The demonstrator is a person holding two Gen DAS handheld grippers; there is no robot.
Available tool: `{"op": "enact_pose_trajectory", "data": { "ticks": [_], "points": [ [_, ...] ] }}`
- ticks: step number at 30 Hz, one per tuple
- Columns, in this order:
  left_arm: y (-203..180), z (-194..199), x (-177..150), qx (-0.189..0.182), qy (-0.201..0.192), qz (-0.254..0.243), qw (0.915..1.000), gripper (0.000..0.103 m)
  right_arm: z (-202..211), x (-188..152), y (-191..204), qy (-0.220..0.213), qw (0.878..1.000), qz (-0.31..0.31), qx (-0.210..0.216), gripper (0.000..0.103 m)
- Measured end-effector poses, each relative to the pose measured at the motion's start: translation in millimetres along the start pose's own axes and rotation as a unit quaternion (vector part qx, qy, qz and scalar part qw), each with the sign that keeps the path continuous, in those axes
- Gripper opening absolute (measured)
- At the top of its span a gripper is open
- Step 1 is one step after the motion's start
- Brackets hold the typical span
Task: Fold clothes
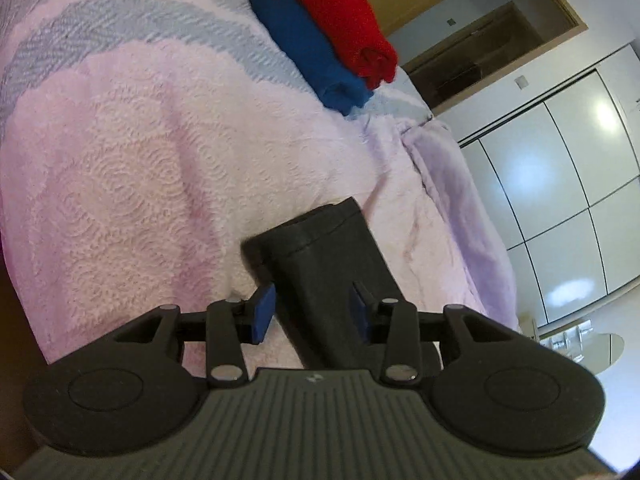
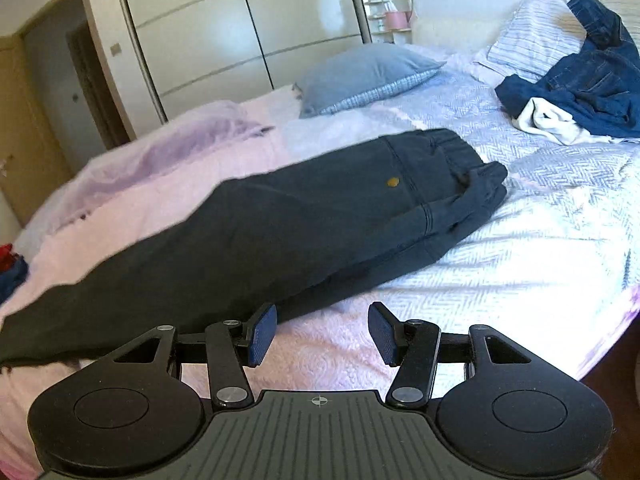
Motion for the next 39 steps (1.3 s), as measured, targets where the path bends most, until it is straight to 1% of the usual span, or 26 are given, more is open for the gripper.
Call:
{"op": "enact_pose_trajectory", "data": {
  "ticks": [2, 5, 7, 8, 9, 11, 13, 15, 16, 17, 18, 21, 22, 24, 25, 27, 29, 30, 35, 38, 39],
  "points": [
    [3, -4, 4, -0.005, 0.004, 0.014, 0.9999, 0.032, -9, -1, 6, 0.009, 1.0, -0.002, 0.0, 0.055],
    [-1, -15, 2, -0.005, 0.007, 0.008, 0.9999, 0.027, -24, -2, 14, 0.023, 1.0, -0.003, 0.004, 0.054],
    [2, -21, 2, -0.002, 0.009, 0.002, 1.0, 0.013, -35, -2, 19, 0.033, 0.999, 0.004, 0.006, 0.054],
    [4, -23, 3, -0.001, 0.01, -0.001, 1.0, 0.001, -40, -2, 21, 0.037, 0.999, 0.006, 0.006, 0.054],
    [6, -23, 3, -0.006, 0.013, -0.005, 0.9999, 0.001, -44, -2, 23, 0.04, 0.999, 0.007, 0.008, 0.054],
    [5, -12, 6, -0.033, 0.009, -0.024, 0.9991, 0.001, -51, -2, 25, 0.046, 0.999, 0.009, 0.011, 0.054],
    [3, -1, 9, -0.062, 0.002, -0.046, 0.997, 0.001, -57, -1, 26, 0.05, 0.999, 0.013, 0.009, 0.054],
    [7, 1, 4, -0.045, 0.005, -0.074, 0.9962, 0.001, -61, -1, 25, 0.052, 0.999, 0.012, 0.006, 0.054],
    [14, -7, 2, -0.028, 0.014, -0.076, 0.9966, 0.002, -64, -1, 24, 0.056, 0.998, 0.008, 0.004, 0.054],
    [22, -18, -1, -0.009, 0.026, -0.074, 0.9968, 0.005, -67, -2, 24, 0.061, 0.998, 0.004, 0.004, 0.054],
    [29, -25, -3, -0.006, 0.028, -0.062, 0.9977, 0.006, -71, -3, 24, 0.068, 0.998, -0.001, 0.005, 0.054],
    [26, -17, -4, -0.012, 0.012, -0.046, 0.9988, 0.008, -72, -4, 26, 0.073, 0.997, -0.004, 0.013, 0.054],
    [25, -12, -4, -0.016, 0.006, -0.039, 0.9991, 0.01, -71, -4, 27, 0.071, 0.997, -0.001, 0.014, 0.054],
    [28, -3, -7, -0.018, 0.005, -0.014, 0.9997, 0.023, -69, -3, 27, 0.066, 0.998, 0.006, 0.011, 0.054],
    [30, 1, -9, -0.02, 0.008, 0.0, 0.9998, 0.025, -69, -4, 26, 0.066, 0.998, 0.004, 0.011, 0.054],
    [31, 4, -18, -0.037, 0.024, 0.023, 0.9988, 0.031, -71, -6, 23, 0.071, 0.997, -0.006, 0.014, 0.054],
    [28, -1, -30, -0.049, 0.04, 0.036, 0.9974, 0.032, -73, -7, 22, 0.076, 0.997, -0.014, 0.017, 0.054],
    [27, -3, -34, -0.053, 0.039, 0.038, 0.9971, 0.033, -74, -8, 22, 0.078, 0.997, -0.014, 0.019, 0.054],
    [25, -18, -39, -0.052, 0.024, 0.068, 0.9961, 0.033, -69, -7, 22, 0.071, 0.997, -0.004, 0.024, 0.054],
    [21, -26, -40, -0.04, 0.015, 0.065, 0.9969, 0.033, -69, -8, 15, 0.072, 0.997, -0.011, 0.02, 0.054],
    [18, -27, -41, -0.038, 0.011, 0.059, 0.9975, 0.031, -69, -9, 13, 0.074, 0.997, -0.016, 0.019, 0.054]
  ]
}}
Point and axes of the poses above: each gripper's, at about its wrist camera, not at the fingertips, and z roughly against the way its jaws point, y to its left, x to its top, the point moved 2 cm from there along -z, roughly the way its jaws point, and after that the axes turned 8 degrees about z, right-handed, at the moved point
